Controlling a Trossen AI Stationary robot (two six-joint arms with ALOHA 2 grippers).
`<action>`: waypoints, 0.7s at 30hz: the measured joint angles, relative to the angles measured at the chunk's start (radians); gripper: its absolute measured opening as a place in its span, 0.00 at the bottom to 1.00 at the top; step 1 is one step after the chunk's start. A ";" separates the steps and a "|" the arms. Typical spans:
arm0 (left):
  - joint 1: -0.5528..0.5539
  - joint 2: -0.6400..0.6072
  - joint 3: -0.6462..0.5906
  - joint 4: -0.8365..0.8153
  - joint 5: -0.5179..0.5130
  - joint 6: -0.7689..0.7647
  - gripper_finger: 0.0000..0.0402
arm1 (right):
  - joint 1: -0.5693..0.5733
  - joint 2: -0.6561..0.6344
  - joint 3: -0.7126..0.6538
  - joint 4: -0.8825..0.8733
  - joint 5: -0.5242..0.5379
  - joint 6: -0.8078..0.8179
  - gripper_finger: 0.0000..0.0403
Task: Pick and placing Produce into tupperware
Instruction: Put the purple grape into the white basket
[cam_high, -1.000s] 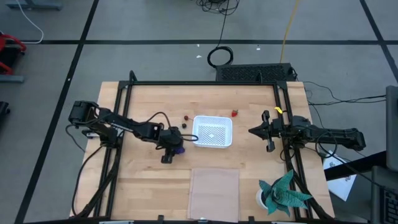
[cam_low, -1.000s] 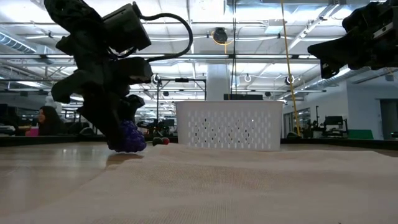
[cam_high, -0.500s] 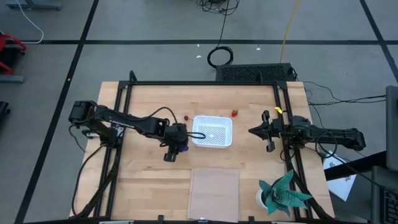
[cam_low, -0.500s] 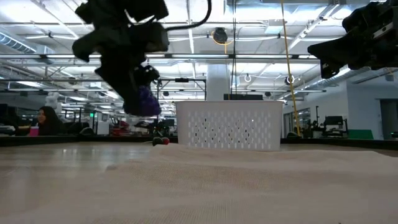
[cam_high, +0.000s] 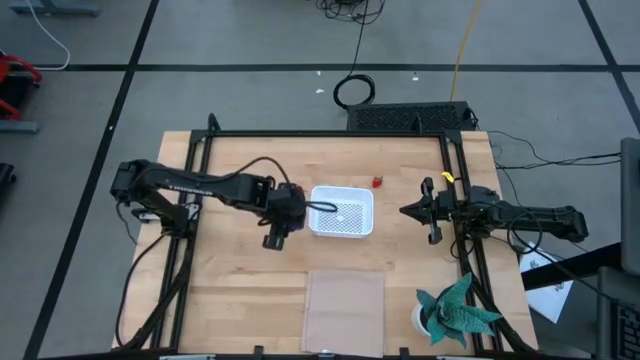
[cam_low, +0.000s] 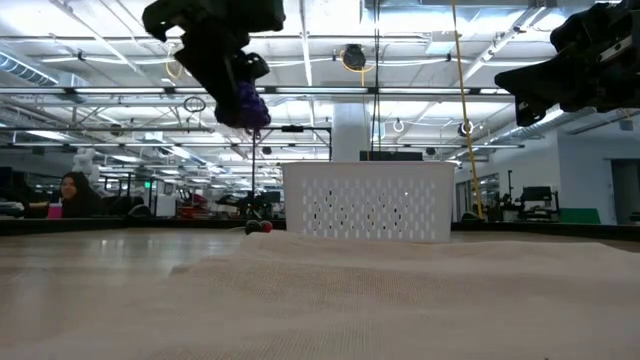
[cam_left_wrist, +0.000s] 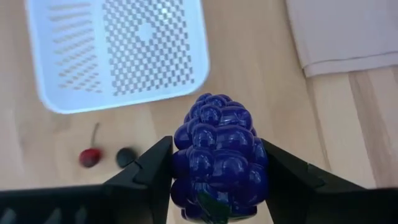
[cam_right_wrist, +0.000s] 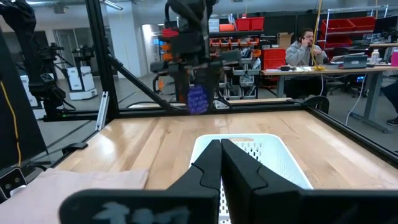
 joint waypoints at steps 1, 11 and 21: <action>0.007 0.000 0.014 -0.017 -0.001 -0.001 0.47 | 0.000 0.000 0.000 0.000 0.000 0.000 0.00; 0.086 -0.003 0.105 -0.170 -0.023 0.015 0.47 | 0.000 0.000 0.000 -0.007 0.000 -0.003 0.00; 0.148 -0.137 0.124 -0.189 -0.029 -0.017 0.47 | 0.000 0.000 0.000 -0.012 0.000 -0.001 0.00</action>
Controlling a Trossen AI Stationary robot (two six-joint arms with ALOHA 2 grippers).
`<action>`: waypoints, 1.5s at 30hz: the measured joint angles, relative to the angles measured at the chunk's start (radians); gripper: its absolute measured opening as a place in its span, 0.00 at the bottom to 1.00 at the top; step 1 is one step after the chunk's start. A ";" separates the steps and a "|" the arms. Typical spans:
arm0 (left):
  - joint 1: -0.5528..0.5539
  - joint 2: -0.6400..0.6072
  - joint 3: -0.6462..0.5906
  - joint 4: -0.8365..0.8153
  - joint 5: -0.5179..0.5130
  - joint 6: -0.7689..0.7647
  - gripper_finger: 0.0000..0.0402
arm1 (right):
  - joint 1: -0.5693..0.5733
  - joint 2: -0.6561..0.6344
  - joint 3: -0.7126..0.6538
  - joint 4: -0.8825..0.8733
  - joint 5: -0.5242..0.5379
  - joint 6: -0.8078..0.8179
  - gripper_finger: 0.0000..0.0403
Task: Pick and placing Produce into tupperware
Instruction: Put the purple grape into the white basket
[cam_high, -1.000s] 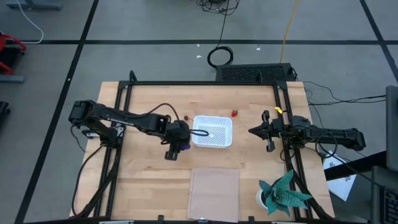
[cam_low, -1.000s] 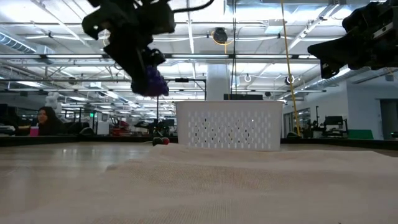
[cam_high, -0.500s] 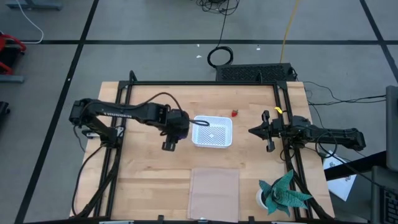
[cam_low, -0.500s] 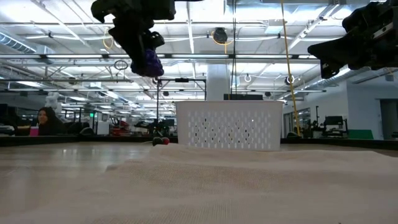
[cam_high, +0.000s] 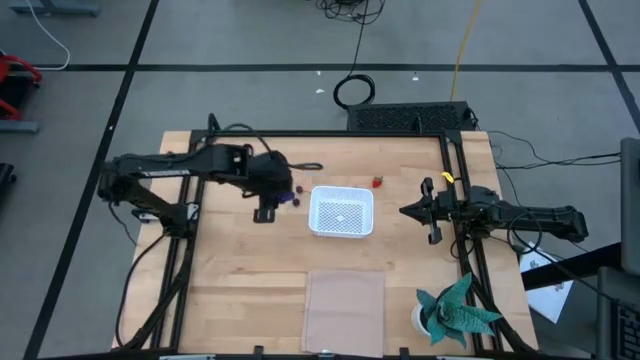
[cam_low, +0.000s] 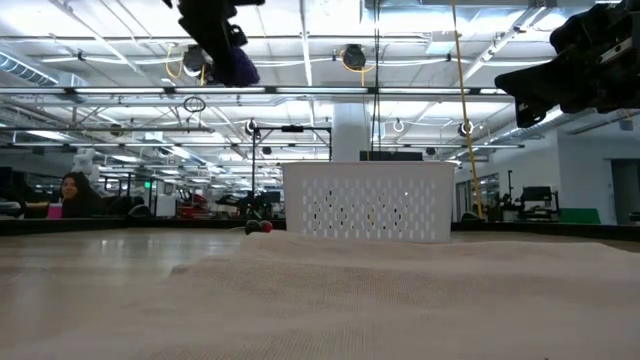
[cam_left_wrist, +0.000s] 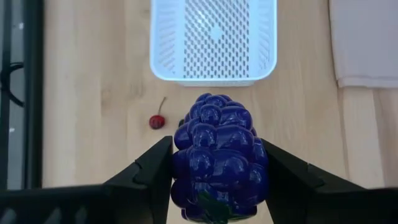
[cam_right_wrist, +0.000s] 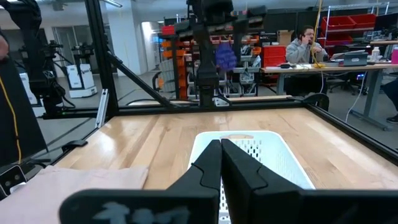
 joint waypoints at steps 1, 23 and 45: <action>0.005 -0.012 0.000 -0.001 0.000 -0.013 0.47 | 0.000 0.000 0.000 -0.004 0.000 0.000 0.00; 0.060 -0.140 -0.001 -0.072 -0.054 -0.032 0.47 | 0.000 0.002 0.000 0.002 0.000 0.000 0.00; 0.109 -0.065 -0.001 0.054 -0.001 -0.072 0.47 | 0.000 0.002 0.000 0.005 0.000 0.000 0.00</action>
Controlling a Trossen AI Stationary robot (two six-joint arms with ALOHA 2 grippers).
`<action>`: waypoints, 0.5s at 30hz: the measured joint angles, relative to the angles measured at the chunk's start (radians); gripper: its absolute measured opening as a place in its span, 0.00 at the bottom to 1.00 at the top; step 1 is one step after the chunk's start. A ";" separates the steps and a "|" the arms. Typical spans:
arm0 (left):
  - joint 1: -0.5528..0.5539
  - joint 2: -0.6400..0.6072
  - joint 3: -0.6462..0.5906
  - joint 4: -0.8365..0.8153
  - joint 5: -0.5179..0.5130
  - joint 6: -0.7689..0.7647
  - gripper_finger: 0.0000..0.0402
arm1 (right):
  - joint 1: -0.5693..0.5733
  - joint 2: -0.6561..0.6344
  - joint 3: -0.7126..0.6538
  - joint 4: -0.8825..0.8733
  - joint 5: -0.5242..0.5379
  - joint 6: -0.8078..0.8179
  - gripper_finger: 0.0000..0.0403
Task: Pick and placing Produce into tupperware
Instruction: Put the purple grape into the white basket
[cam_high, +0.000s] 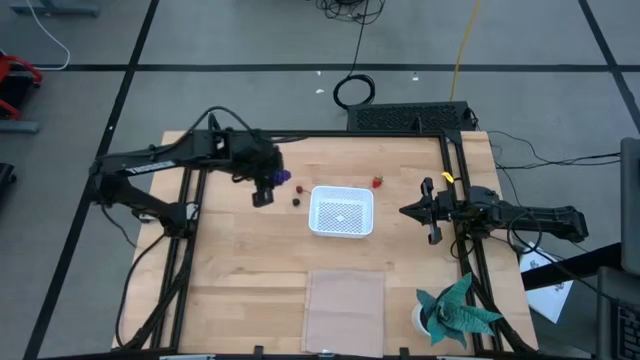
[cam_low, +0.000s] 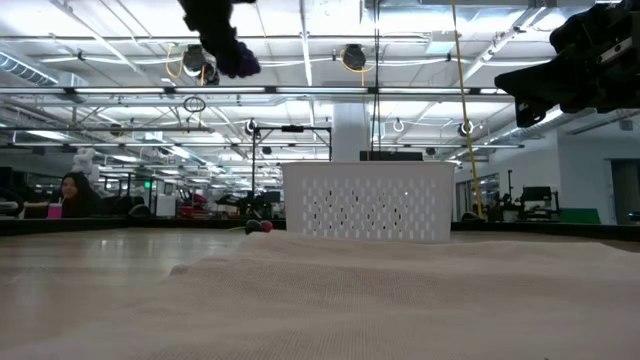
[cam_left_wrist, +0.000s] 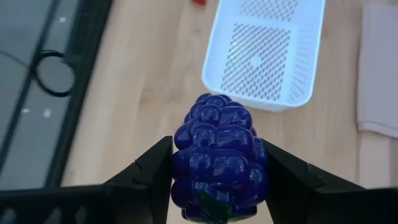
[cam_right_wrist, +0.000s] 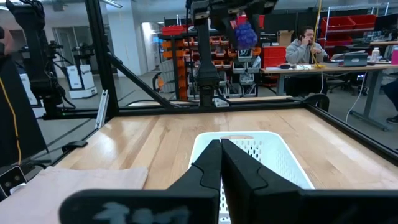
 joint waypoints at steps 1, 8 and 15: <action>0.007 0.016 0.000 0.016 0.018 0.003 0.47 | 0.000 0.000 0.000 0.000 0.000 0.000 0.00; 0.032 0.167 0.120 0.002 0.100 0.050 0.47 | 0.000 0.000 0.000 0.000 0.000 0.000 0.00; 0.030 0.325 0.328 -0.044 0.144 0.122 0.47 | 0.000 0.000 0.000 0.002 0.000 0.000 0.00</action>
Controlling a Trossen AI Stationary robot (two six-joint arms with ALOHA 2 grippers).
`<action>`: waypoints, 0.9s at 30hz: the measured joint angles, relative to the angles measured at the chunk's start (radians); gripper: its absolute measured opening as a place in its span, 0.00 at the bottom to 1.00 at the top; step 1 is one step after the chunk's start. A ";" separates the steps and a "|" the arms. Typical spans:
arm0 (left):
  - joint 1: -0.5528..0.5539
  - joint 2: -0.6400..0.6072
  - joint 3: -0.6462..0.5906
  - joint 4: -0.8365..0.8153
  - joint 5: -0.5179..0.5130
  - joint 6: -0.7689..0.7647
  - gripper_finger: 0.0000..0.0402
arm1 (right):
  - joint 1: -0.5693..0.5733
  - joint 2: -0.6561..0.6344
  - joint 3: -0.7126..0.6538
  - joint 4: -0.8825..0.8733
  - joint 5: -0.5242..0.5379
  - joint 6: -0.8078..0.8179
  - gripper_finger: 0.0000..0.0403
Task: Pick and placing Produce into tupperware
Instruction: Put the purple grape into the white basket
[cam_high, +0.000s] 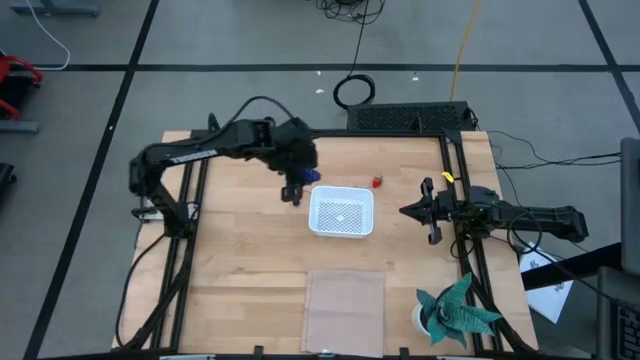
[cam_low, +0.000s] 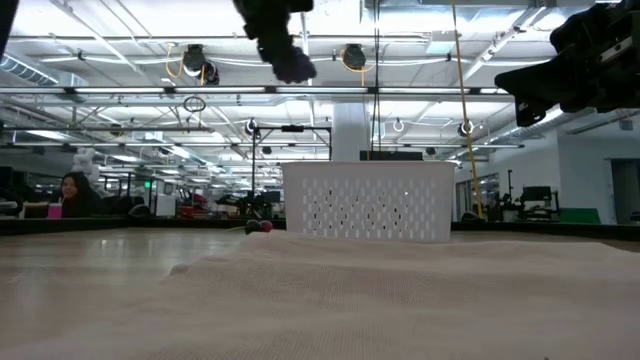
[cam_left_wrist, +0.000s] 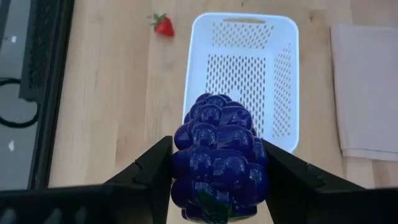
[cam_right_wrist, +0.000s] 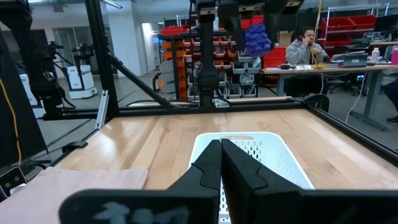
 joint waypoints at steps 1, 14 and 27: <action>0.000 0.022 0.024 -0.004 0.005 0.008 0.47 | 0.000 0.000 0.000 -0.001 0.000 0.000 0.00; 0.000 0.244 0.160 0.004 0.055 0.098 0.47 | 0.000 0.000 0.000 -0.002 0.000 0.000 0.00; -0.050 0.337 0.160 0.066 0.055 0.223 0.47 | 0.000 0.000 0.000 -0.002 0.000 0.000 0.00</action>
